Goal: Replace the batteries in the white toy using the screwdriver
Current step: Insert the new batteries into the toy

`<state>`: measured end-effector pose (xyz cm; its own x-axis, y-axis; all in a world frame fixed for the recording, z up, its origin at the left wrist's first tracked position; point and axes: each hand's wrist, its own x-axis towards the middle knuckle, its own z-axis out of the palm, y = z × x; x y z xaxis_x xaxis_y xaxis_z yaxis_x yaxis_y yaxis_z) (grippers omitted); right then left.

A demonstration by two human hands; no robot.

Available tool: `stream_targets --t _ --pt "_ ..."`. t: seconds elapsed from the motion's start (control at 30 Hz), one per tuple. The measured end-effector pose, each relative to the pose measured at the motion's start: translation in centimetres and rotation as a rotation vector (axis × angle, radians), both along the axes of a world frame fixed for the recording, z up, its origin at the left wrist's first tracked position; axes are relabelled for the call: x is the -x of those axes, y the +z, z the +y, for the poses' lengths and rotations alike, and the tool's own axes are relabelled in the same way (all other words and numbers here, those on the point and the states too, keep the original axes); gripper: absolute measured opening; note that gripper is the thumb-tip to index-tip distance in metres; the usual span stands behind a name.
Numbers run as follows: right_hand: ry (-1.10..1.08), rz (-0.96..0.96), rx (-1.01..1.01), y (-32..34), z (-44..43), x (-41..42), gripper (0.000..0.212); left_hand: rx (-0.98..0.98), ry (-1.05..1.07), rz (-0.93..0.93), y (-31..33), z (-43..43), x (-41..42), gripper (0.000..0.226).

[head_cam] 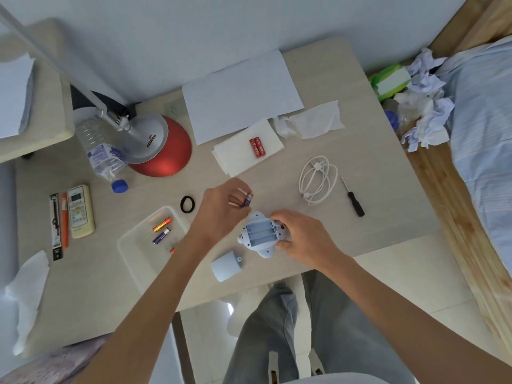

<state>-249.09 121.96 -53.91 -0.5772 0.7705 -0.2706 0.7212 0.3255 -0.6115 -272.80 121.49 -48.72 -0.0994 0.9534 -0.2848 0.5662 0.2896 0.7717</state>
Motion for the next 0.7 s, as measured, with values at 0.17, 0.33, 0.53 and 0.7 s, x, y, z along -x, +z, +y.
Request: stream_targets --t 0.17,0.33,0.53,0.7 --pt "-0.006 -0.012 -0.001 -0.1 -0.1 0.0 0.054 -0.022 -0.065 -0.051 -0.5 -3.5 -1.9 0.026" --pt "0.007 -0.035 -0.021 -0.1 0.0 0.1 0.052 -0.073 -0.089 0.007 -1.7 -4.3 -2.7 0.025" --pt "0.014 -0.045 -0.037 0.1 -0.2 0.1 0.047 -0.21 -0.147 0.143 -2.8 -4.1 -3.1 0.024" --pt "0.022 -0.041 -0.061 0.4 -0.3 0.2 0.048 -0.27 -0.236 0.254 -3.8 -4.1 -2.9 0.018"
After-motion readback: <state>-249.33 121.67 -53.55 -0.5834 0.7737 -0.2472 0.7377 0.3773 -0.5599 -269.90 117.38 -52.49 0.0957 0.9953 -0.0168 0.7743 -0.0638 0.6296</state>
